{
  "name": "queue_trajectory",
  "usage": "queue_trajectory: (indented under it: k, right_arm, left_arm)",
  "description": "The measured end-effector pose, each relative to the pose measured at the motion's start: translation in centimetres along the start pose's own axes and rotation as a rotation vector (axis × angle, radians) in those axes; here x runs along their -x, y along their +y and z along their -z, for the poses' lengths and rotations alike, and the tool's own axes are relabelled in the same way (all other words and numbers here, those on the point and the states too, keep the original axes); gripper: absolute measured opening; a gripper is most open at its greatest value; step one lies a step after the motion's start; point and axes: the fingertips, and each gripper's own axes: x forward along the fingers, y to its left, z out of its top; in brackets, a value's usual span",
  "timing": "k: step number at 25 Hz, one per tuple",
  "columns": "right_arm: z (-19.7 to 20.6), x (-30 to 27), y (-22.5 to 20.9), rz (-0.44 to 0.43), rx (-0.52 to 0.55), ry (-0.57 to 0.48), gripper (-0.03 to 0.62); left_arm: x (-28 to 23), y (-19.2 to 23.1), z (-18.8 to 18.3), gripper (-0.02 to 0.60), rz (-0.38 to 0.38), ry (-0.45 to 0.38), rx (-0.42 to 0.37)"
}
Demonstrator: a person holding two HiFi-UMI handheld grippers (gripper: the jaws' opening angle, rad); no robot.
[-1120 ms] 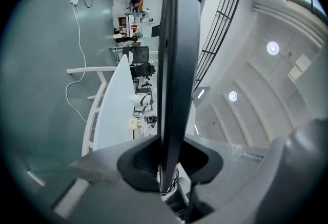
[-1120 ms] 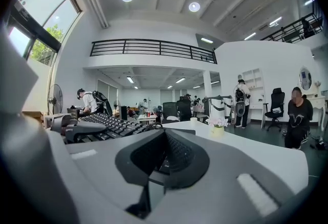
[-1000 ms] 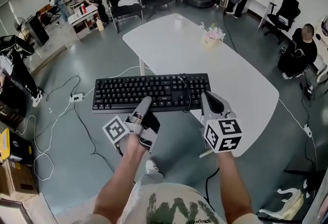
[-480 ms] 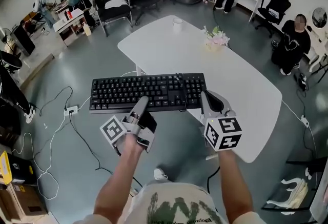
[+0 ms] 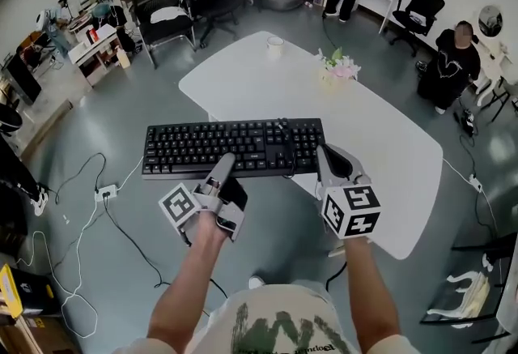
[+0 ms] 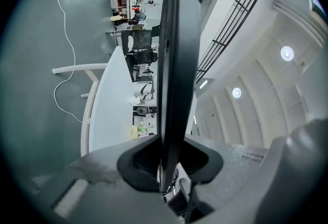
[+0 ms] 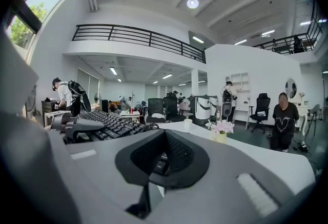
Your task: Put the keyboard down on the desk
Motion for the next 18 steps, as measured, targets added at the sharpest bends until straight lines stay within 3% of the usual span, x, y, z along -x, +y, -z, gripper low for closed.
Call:
queue_trajectory:
  k: [11,18]
  right_arm:
    - [0.4,-2.1,-1.2,0.041,-0.017,-0.011,-0.001]
    - [0.5,-5.4,-4.9,0.075,-0.045,-0.021,0.0]
  left_arm:
    - [-3.0,1.2,-0.9,0.089,0.009,0.052,-0.004]
    - [-8.2,2.7,-1.3,0.089,0.005,0.09,0.0]
